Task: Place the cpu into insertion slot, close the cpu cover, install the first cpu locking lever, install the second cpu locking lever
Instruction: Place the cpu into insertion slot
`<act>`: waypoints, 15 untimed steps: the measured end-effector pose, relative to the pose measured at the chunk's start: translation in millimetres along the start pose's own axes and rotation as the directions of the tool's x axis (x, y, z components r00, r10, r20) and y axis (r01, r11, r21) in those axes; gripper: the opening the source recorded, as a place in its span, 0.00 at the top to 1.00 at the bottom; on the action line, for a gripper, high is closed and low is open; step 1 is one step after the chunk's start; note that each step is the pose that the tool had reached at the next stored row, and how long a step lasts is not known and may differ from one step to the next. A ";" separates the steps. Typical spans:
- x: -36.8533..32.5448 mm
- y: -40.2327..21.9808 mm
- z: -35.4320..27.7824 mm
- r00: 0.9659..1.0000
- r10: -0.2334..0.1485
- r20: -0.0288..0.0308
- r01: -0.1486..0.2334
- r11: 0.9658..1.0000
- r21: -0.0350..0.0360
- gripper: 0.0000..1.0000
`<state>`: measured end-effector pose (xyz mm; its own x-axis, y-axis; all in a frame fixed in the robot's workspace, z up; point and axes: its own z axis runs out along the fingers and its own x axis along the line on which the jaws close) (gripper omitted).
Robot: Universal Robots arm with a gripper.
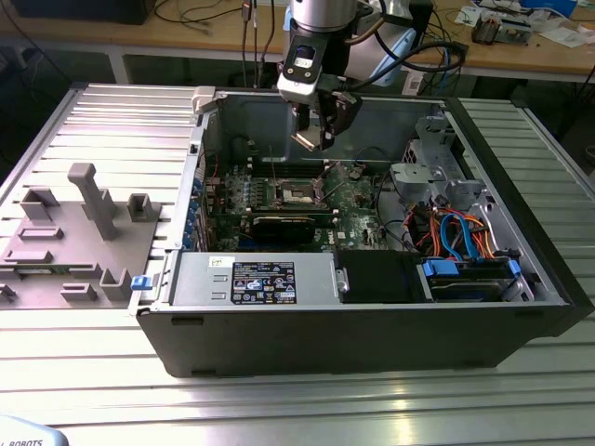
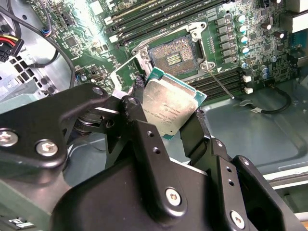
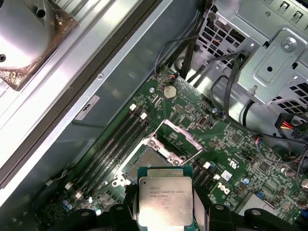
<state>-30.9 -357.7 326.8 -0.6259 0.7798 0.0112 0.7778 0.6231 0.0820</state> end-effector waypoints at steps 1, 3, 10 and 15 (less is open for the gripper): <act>0.0 0.0 0.0 1.000 0.001 0.000 -0.001 1.000 0.000 0.46; 0.0 0.0 0.1 1.000 0.005 0.001 -0.005 1.000 0.000 0.46; 0.0 0.0 0.3 1.000 0.016 0.003 -0.016 1.000 0.001 0.46; 0.0 0.0 0.5 1.000 0.026 0.004 -0.026 1.000 0.001 0.46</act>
<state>-30.9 -357.7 326.2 -0.6050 0.7962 0.0091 0.7941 0.6025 0.0803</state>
